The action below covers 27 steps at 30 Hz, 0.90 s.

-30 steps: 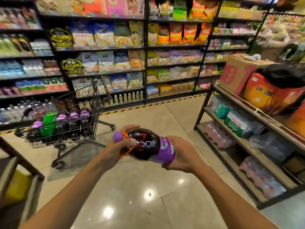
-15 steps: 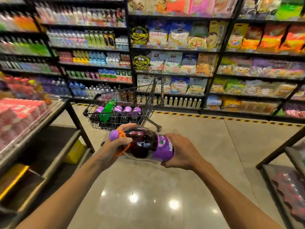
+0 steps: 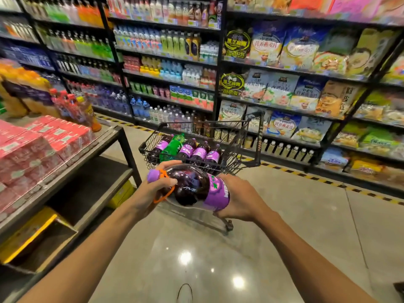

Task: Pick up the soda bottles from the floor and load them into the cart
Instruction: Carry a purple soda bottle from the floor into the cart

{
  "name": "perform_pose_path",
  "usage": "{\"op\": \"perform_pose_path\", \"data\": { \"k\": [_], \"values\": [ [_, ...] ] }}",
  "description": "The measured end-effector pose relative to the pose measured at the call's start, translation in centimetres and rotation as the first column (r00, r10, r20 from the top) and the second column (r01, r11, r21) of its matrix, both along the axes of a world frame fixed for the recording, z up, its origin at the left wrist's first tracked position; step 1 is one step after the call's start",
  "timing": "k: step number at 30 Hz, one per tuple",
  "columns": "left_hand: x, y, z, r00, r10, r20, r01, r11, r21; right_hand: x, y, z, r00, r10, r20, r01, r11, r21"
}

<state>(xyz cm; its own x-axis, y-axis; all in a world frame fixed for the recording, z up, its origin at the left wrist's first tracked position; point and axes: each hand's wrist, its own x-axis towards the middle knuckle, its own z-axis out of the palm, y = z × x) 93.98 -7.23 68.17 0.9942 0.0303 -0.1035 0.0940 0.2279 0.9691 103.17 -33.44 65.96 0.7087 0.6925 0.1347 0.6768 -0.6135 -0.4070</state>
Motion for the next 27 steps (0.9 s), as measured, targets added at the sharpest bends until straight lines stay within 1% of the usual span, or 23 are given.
{"op": "perform_pose_path", "data": {
  "k": [4,9,12,17,24,27],
  "values": [
    [5.5,3.5,-0.2,0.999,0.028,-0.02,-0.028,1.0,0.014,6.1,3.8,-0.6,0.999,0.008,-0.031,-0.009,1.0,-0.019],
    [12.8,7.2,-0.4,0.999,0.049,-0.006,-0.049,0.998,0.043,13.5,7.9,-1.3,0.999,0.011,-0.04,-0.013,0.999,-0.034],
    [17.4,9.1,-1.3,0.999,0.031,-0.024,-0.03,0.999,0.031,17.9,9.4,-2.0,0.999,0.016,-0.039,-0.018,0.999,-0.043],
    [25.8,10.9,-2.6,0.998,0.05,-0.043,-0.048,0.998,0.044,26.6,11.1,-2.9,0.998,0.039,-0.049,-0.043,0.996,-0.072],
    [38.6,12.1,-4.0,0.987,0.049,-0.153,-0.045,0.999,0.027,39.2,12.3,-6.0,0.982,0.023,-0.185,-0.036,0.997,-0.067],
    [43.6,12.2,-4.4,0.978,0.012,-0.209,-0.004,0.999,0.036,43.6,12.3,-6.7,0.973,0.0,-0.231,-0.011,0.999,-0.046]
  ]
}}
